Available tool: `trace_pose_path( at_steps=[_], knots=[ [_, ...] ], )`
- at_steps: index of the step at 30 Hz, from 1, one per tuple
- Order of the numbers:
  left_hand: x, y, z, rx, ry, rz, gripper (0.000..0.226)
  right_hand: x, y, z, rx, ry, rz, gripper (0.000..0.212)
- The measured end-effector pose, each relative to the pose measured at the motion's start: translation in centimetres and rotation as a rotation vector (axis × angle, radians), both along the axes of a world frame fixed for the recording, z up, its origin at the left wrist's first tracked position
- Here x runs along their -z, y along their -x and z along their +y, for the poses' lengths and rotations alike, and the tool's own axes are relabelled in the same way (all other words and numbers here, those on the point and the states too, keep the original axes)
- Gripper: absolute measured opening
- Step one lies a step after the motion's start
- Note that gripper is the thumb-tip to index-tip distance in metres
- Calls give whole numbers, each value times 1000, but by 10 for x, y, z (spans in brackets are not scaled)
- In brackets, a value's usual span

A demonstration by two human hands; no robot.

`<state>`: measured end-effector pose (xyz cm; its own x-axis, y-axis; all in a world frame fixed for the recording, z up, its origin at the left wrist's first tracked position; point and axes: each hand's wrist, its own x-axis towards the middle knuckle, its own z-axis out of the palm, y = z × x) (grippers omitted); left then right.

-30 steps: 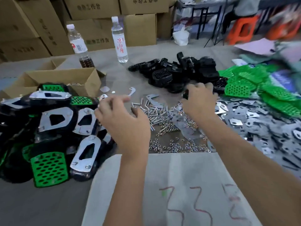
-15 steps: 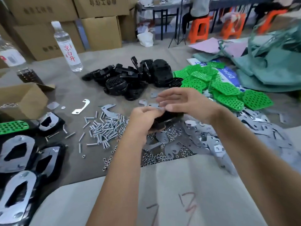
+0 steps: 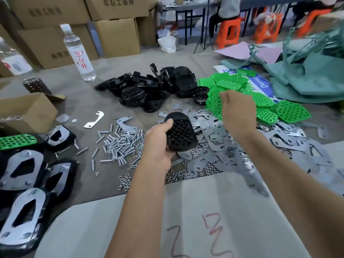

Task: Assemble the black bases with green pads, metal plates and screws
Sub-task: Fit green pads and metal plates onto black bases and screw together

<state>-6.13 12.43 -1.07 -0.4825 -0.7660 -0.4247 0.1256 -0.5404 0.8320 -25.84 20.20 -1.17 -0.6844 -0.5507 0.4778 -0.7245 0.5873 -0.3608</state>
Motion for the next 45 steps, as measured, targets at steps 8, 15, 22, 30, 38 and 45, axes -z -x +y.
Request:
trace_pose_path(
  at_steps=[8,15,22,30,38,45],
  knots=[
    [21,-62,-3,-220,241,-26,21,31,-131,9,-569,492,-962,20],
    [22,-76,-4,-119,312,170,23,38,-141,9,-732,438,-945,3],
    [30,-68,-2,-260,429,9,23,36,-141,9,-679,447,-1036,17],
    [29,-64,2,-325,309,0,25,39,-147,5,-532,429,-882,28],
    [32,-61,4,-318,230,75,18,41,-144,2,-529,394,-895,32],
    [30,-65,5,-282,508,-74,35,43,-140,2,-432,499,-861,24]
  ],
)
